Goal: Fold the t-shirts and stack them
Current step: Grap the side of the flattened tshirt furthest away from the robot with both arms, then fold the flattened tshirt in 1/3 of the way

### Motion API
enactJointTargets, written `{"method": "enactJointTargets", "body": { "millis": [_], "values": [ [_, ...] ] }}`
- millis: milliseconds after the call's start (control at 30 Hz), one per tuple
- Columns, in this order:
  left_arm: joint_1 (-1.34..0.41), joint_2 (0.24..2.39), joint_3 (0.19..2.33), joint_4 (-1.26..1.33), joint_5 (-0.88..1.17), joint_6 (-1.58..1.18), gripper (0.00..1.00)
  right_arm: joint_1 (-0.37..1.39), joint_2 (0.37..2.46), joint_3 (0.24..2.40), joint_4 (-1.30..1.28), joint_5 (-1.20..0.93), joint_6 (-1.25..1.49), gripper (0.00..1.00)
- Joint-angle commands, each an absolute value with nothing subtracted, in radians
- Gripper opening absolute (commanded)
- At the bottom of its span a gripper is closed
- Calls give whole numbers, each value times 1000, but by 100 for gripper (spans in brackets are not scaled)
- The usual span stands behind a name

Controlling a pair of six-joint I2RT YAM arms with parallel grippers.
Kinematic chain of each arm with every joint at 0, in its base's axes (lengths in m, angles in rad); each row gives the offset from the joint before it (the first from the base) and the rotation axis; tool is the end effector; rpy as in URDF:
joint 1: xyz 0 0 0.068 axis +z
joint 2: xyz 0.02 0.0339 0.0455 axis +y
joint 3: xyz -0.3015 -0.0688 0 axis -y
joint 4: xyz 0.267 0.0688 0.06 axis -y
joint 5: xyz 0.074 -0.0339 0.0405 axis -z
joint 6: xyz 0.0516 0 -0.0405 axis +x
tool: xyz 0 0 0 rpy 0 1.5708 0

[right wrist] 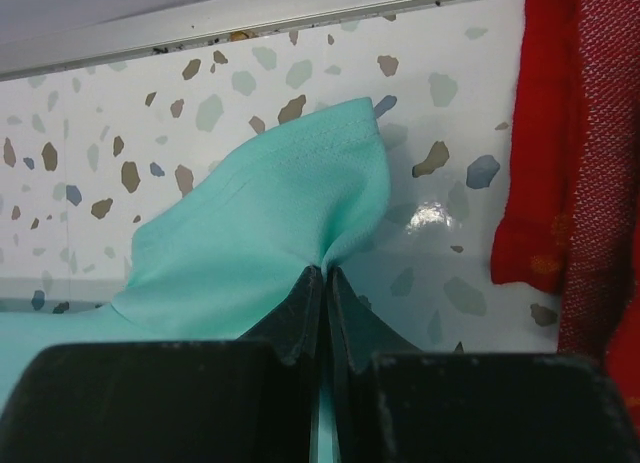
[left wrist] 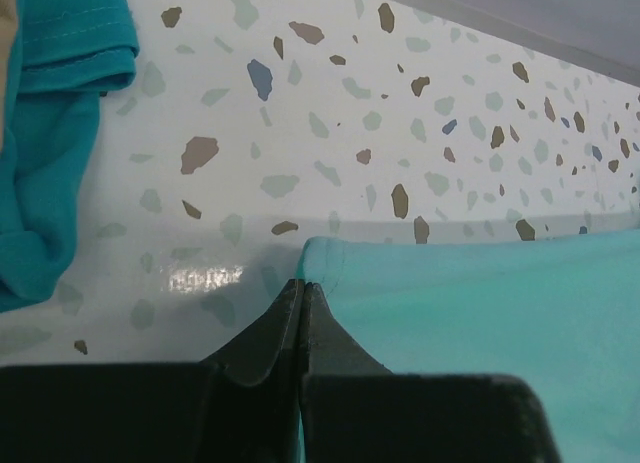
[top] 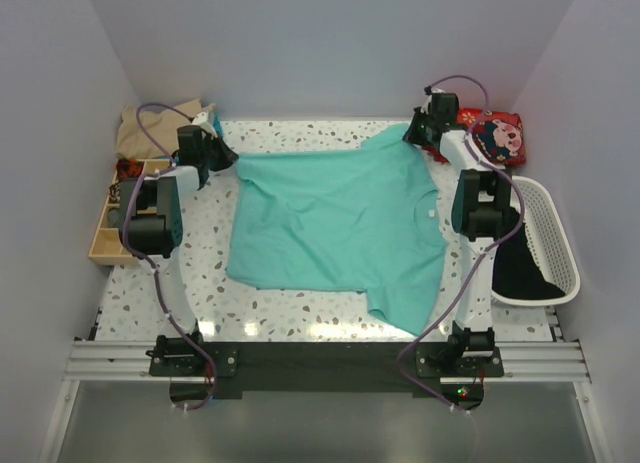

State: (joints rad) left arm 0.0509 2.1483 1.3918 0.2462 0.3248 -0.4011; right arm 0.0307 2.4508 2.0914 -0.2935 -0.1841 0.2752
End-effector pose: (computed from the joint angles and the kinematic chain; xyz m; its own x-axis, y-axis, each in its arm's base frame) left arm 0.5274 0.0104 0.1664 -0.5388 -0.3979 -0.7425 0.0212 0.8747 -0.4842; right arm 0.6219 0.0285 0.1921 -0.6321 0.2479 -0.7342 -0.0039 0.9464 0.3229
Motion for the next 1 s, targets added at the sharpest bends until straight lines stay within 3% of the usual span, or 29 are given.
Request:
{"method": "enactJointTargets", "body": {
  "millis": [0, 200, 667, 967],
  "values": [
    [80, 2062, 1309, 356, 330, -382, 0, 21, 2345, 2063, -219, -173, 256, 0],
    [81, 2062, 1289, 406, 417, -417, 0, 23, 2318, 2046, -219, -284, 267, 0],
    [75, 1953, 1143, 485, 506, -511, 0, 23, 2082, 1755, -222, -434, 222, 0],
    [66, 1829, 984, 463, 462, -511, 0, 25, 1985, 1588, -287, -330, 247, 0]
  ]
}}
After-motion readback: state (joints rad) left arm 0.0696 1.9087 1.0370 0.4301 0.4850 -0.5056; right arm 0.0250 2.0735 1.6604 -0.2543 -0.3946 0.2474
